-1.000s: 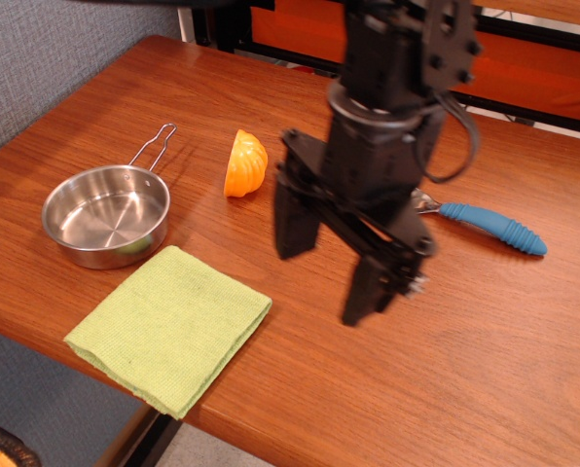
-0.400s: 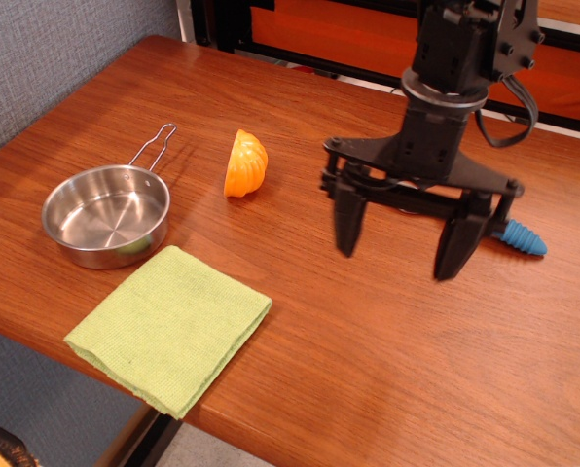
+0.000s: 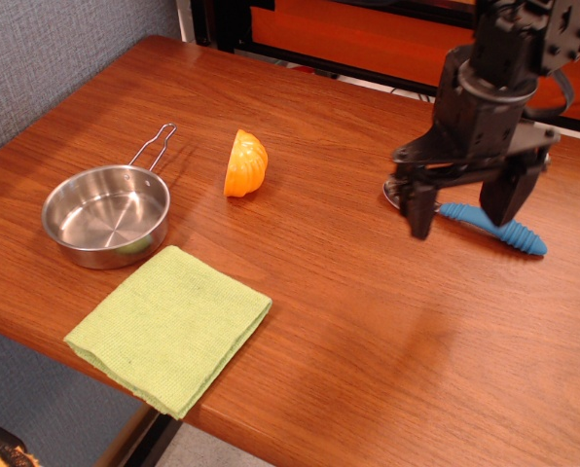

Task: Move the spatula to the front edge of the table

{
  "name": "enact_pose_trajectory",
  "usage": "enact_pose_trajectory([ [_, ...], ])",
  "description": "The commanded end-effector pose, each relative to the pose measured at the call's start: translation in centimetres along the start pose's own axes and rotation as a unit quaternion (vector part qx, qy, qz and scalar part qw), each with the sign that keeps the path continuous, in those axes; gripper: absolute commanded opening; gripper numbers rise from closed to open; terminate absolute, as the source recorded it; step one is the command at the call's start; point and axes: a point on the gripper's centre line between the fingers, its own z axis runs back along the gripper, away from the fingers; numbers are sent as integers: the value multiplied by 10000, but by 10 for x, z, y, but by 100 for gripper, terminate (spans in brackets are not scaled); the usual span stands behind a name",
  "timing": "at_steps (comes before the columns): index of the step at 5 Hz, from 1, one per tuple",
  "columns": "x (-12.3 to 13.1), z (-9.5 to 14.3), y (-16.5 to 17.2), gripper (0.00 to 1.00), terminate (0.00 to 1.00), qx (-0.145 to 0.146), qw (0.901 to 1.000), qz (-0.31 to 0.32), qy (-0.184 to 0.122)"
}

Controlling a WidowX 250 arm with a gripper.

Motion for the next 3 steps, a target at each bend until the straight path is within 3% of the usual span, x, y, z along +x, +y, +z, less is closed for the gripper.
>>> enact_pose_trajectory([
  [1, 34, 5, -23, 100, 0, -360, 9883, 1464, -234],
  [2, 36, -5, -31, 100, 0, -220, 9827, 1796, -401],
  [3, 40, -16, -35, 100, 0, -390, 9799, 1939, -244],
])
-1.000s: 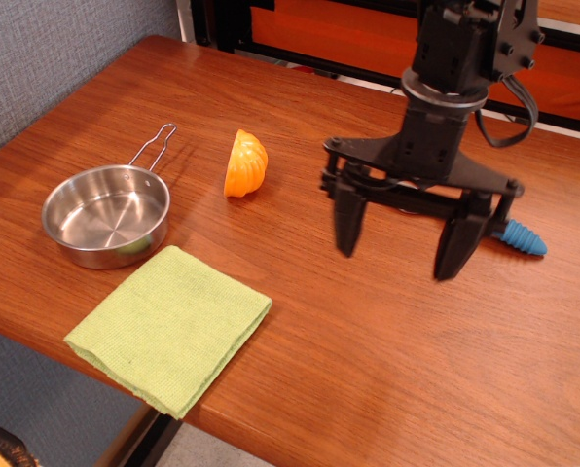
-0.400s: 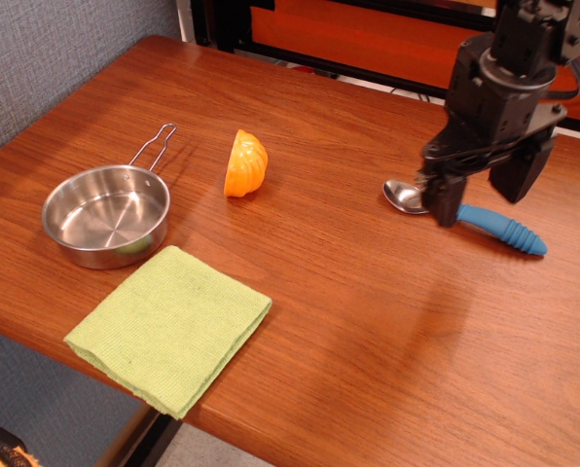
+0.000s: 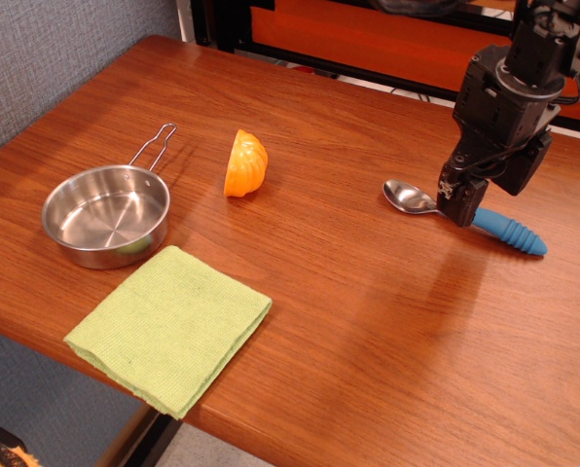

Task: Move the spatula to the front edge of the table

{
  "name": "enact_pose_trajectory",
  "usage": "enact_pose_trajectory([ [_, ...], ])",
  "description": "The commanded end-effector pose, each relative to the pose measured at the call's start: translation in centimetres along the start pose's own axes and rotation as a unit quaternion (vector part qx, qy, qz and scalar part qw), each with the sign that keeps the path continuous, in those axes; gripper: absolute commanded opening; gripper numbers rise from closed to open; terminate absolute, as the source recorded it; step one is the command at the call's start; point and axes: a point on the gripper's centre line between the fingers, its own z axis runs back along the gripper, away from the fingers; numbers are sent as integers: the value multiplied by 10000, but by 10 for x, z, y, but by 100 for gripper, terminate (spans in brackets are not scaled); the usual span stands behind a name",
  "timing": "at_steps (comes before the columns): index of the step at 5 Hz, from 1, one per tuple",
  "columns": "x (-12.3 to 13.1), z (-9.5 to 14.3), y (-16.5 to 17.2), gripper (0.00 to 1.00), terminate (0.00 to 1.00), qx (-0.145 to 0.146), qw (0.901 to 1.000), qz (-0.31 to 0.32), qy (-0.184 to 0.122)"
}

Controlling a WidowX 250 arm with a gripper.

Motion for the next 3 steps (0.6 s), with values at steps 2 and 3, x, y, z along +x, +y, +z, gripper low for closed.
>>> enact_pose_trajectory([
  [2, 16, -9, -18, 100, 0, -430, 9976, 405, 369],
  [3, 18, -19, -19, 100, 0, -279, 9971, 509, 493],
])
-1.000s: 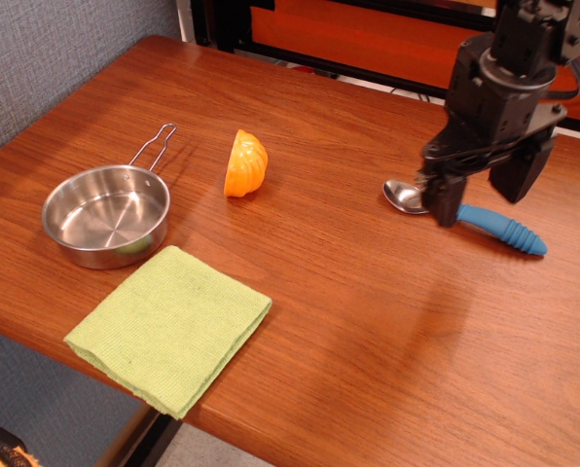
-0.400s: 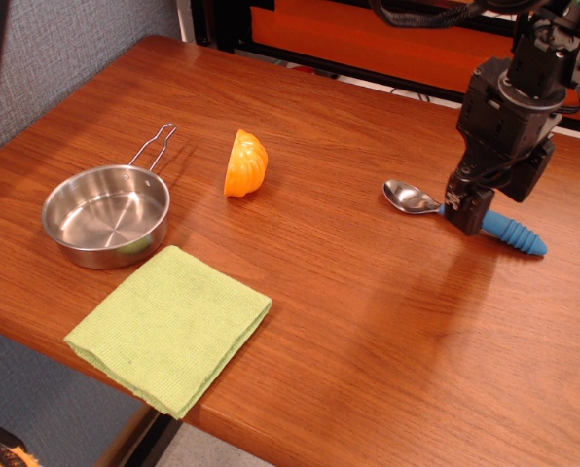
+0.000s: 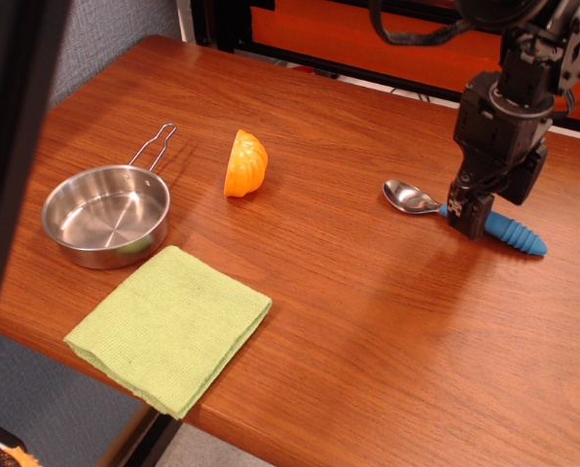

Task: Move the spatula to the front edge of the table

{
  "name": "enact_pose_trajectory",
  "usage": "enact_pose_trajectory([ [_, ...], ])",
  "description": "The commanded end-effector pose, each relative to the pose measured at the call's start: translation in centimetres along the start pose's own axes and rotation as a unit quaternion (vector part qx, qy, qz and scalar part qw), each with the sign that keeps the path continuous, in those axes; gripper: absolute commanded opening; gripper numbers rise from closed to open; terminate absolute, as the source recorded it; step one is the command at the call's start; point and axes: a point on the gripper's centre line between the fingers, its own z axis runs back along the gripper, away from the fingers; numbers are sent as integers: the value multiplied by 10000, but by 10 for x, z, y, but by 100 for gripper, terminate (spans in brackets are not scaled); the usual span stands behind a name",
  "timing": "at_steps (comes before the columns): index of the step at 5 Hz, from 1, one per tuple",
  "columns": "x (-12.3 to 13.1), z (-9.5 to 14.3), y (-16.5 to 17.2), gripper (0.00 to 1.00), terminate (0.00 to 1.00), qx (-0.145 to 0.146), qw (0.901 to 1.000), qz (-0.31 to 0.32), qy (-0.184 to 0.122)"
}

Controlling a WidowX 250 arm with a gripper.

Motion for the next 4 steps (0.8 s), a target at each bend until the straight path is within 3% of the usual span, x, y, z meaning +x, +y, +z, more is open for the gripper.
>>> enact_pose_trajectory([
  [1, 21, 8, 1, 100, 0, -49, 9996, 223, 178],
  [2, 19, 9, 1, 0, 0, -89, 9996, 244, 129],
  [4, 28, 36, 6, 0, 0, -314, 9991, 269, 101],
])
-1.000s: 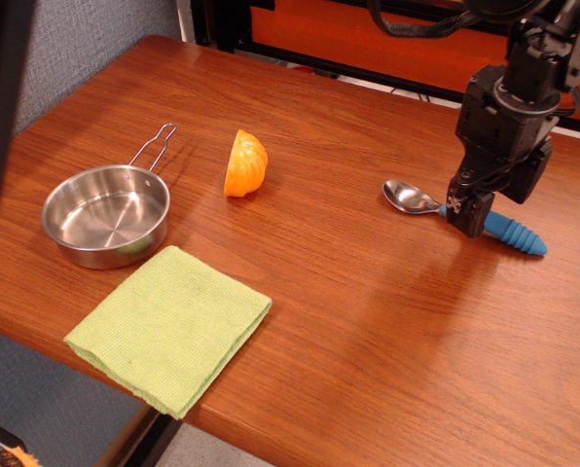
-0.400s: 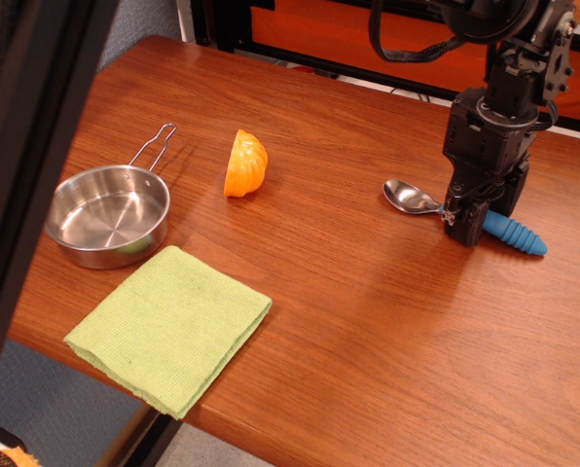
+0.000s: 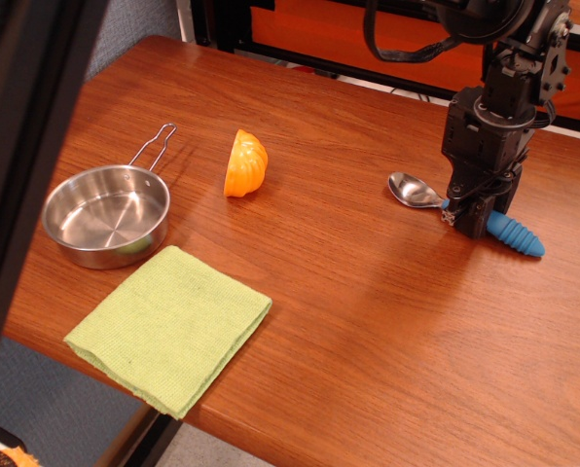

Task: Move the spatula to the front edge of the table

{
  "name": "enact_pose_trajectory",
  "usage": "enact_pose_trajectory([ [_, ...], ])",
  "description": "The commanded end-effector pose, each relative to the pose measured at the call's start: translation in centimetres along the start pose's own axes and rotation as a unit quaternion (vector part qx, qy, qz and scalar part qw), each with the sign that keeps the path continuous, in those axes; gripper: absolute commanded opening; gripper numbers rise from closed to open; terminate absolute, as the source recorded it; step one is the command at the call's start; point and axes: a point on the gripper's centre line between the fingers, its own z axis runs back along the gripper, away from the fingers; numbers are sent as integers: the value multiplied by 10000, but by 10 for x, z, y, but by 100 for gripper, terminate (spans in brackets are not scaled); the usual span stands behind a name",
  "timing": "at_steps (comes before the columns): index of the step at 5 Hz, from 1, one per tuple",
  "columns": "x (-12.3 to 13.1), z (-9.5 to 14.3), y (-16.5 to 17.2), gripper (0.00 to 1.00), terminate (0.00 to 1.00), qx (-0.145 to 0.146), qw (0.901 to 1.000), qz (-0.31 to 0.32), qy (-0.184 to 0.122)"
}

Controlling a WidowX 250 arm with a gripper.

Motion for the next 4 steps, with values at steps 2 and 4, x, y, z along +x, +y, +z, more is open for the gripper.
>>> enact_pose_trajectory([
  [2, 34, 80, 12, 0, 0, 53, 9977, -673, 86],
  [4, 36, 76, 50, 0, 0, 426, 9708, -2263, 667],
])
